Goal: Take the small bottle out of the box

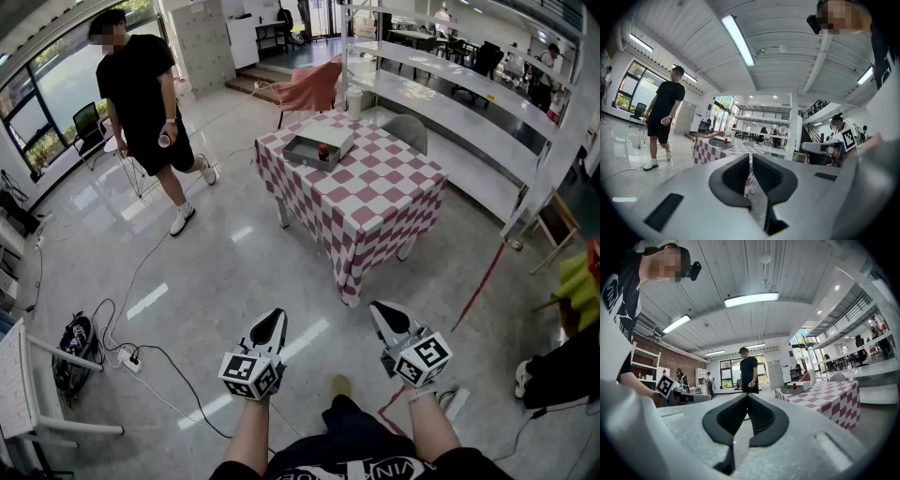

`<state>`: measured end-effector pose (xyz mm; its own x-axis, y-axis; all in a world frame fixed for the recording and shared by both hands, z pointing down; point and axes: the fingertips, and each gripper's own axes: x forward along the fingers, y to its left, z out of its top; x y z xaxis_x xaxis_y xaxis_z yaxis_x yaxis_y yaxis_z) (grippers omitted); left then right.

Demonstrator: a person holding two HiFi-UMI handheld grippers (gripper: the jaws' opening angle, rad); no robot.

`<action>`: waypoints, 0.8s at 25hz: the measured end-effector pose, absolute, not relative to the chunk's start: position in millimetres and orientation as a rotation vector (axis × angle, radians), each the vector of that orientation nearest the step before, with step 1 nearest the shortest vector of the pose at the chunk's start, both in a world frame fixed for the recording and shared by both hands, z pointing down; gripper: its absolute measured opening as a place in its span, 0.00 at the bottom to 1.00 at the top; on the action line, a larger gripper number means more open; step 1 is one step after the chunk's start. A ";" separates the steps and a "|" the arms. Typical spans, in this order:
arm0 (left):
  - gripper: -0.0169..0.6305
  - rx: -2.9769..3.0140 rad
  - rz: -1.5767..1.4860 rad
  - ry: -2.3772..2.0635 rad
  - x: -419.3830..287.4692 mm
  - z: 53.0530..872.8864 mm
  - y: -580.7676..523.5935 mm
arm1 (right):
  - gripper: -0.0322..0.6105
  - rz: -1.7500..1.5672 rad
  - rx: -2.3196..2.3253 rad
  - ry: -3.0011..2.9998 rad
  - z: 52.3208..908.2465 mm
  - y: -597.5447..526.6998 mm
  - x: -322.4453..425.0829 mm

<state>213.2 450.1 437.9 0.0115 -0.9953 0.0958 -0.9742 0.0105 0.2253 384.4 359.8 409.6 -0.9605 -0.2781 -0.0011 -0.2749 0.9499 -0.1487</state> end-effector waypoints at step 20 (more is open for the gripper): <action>0.07 1.962 -0.123 -2.127 153.1 444.2 320.0 | 0.06 -0.257 -0.376 3.123 422.1 218.7 319.4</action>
<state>153.1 320.0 444.2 -0.0660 -0.9904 0.1214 -0.9697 0.0924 0.2261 319.4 218.7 422.1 -0.9715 -0.2345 0.0341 -0.2369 0.9584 -0.1591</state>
